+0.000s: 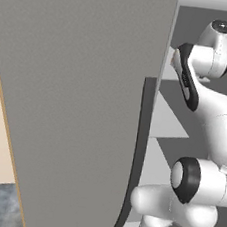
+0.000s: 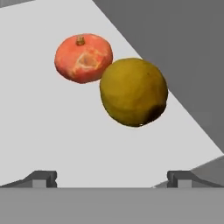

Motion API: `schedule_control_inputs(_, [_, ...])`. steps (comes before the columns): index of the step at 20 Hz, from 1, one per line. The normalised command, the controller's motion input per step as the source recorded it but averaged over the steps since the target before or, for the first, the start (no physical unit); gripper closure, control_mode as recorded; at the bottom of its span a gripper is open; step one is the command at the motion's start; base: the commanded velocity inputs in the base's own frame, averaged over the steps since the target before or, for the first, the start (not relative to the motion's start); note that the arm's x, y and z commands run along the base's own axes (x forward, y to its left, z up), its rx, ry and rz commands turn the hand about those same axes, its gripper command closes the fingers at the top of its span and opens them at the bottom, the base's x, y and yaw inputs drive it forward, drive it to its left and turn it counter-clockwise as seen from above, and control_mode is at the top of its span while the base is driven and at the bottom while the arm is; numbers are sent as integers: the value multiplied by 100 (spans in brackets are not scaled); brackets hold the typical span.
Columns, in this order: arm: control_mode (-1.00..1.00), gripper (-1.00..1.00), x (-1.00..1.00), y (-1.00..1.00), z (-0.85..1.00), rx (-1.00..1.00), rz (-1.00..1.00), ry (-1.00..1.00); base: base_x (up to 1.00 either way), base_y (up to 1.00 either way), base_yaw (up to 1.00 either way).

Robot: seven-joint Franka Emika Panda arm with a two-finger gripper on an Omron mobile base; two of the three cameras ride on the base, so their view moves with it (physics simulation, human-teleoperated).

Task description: Take the squash, pear, and lemon from the freezer and place them in the bowl on the counter.

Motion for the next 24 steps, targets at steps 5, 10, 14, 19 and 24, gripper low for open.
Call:
schedule_control_inputs(5, [-100,-100,52,-1,0,0,-8,0,0,0,0])
schedule_control_inputs(10, [-100,-100,39,-3,-4,0,-10,0,0,0,0])
schedule_control_inputs(14, [-100,-100,20,-21,-1,0,-10,0,0,0,0])
schedule_control_inputs(19, [-100,-100,0,-22,0,0,-11,0,0,0,0])
schedule_control_inputs(24, [-100,-100,0,-7,0,0,-12,0,0,0,0])
